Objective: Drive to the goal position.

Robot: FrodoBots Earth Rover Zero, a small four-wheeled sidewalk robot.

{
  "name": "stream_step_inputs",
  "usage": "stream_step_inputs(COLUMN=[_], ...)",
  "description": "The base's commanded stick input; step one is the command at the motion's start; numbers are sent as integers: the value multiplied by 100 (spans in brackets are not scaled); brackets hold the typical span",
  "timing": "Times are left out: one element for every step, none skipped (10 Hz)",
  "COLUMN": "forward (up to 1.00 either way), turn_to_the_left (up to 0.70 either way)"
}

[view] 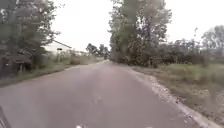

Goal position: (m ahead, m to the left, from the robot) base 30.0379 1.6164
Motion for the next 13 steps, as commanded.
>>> stream_step_inputs(forward=[100,100,100,100,100,100,100,100,100,100,100,100,100], turn_to_the_left=[-2,-2,-3,-4,-7,-7,-9,-9,-9,-9,-9,-9,-9])
